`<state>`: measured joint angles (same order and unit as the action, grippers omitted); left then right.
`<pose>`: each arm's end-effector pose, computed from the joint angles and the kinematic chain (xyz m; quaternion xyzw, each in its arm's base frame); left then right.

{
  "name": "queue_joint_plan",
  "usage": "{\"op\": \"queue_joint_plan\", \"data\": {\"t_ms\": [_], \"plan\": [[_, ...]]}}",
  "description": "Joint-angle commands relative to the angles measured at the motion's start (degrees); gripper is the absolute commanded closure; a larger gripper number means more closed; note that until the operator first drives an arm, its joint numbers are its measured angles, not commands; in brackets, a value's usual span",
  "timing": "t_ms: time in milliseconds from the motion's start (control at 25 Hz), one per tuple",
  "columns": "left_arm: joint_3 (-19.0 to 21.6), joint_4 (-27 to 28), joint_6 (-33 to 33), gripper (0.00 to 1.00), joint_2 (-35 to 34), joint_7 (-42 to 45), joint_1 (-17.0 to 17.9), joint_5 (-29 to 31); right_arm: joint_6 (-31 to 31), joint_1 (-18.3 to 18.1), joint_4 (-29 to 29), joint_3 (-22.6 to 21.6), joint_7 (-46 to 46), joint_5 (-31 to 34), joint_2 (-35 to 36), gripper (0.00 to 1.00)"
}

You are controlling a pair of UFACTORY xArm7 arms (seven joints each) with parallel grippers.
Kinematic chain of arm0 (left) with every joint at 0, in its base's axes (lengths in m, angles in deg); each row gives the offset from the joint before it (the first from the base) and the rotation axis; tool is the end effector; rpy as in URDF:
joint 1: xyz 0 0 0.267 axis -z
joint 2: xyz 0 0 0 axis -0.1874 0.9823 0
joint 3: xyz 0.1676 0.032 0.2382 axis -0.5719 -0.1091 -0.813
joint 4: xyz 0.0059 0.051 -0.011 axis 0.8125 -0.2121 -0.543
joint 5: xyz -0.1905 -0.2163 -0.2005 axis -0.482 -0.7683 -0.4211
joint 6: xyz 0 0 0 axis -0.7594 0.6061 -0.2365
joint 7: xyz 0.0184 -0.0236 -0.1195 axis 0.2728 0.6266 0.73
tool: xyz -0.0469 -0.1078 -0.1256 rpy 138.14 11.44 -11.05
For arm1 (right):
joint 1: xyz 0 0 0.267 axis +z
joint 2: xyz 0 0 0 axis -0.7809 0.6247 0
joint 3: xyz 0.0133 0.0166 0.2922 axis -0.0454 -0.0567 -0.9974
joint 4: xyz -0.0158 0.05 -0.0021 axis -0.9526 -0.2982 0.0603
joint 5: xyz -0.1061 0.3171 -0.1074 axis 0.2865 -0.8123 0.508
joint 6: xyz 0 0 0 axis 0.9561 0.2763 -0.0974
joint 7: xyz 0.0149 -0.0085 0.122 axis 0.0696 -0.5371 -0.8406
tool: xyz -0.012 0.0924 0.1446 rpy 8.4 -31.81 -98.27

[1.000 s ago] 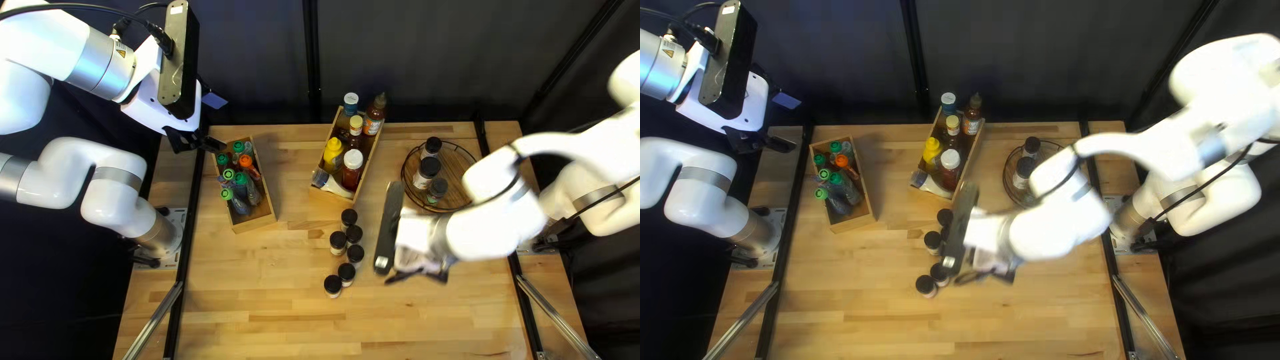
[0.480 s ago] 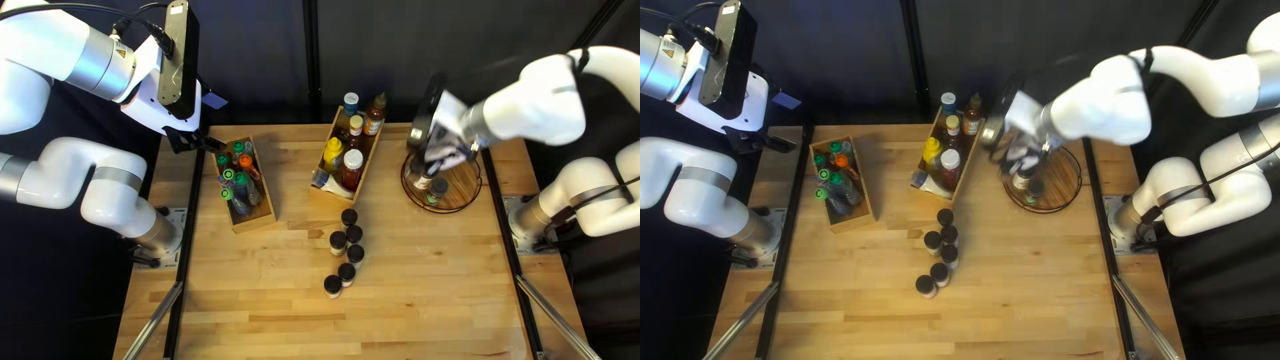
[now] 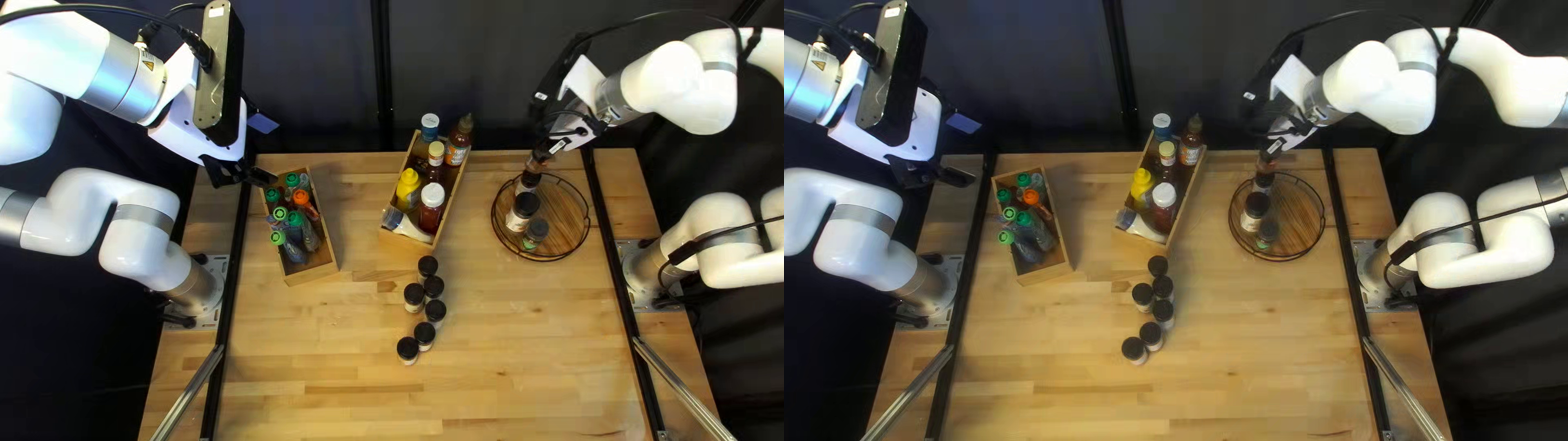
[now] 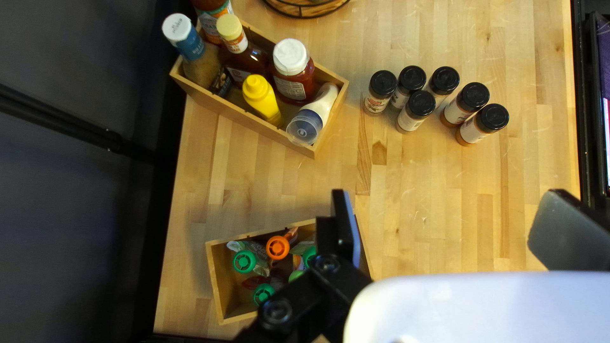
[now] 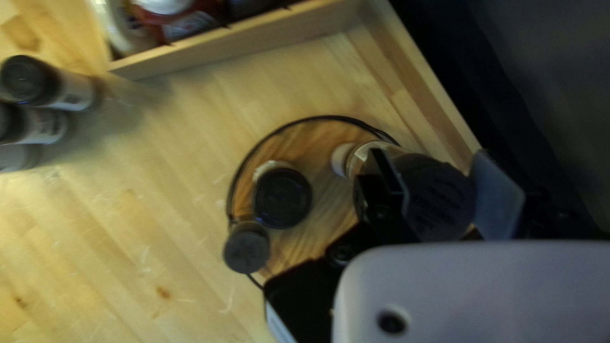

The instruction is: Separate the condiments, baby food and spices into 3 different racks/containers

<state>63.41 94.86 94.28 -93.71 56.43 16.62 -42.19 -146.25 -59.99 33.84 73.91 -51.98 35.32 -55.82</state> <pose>0.3045 0.0400 0.4703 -0.9498 -0.0166 -0.3111 0.0287 0.2736 -0.2134 0.2781 0.9189 -0.3191 0.1905 0.1326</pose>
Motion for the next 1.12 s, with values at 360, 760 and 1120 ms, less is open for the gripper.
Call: {"op": "queue_joint_plan", "data": {"t_ms": [360,760,1120], "plan": [[0.0,0.0,0.0,0.00,0.0,0.0,0.0,0.0,4.9,-7.6,11.0,4.4,-2.7,5.4,-5.1,1.00],[0.0,0.0,0.0,0.00,0.0,0.0,0.0,0.0,10.5,-11.8,16.5,8.6,-3.4,9.3,-5.2,1.00],[0.0,0.0,0.0,0.00,0.0,0.0,0.0,0.0,17.5,-14.2,18.8,12.3,-4.9,13.0,-0.3,1.00]]}}
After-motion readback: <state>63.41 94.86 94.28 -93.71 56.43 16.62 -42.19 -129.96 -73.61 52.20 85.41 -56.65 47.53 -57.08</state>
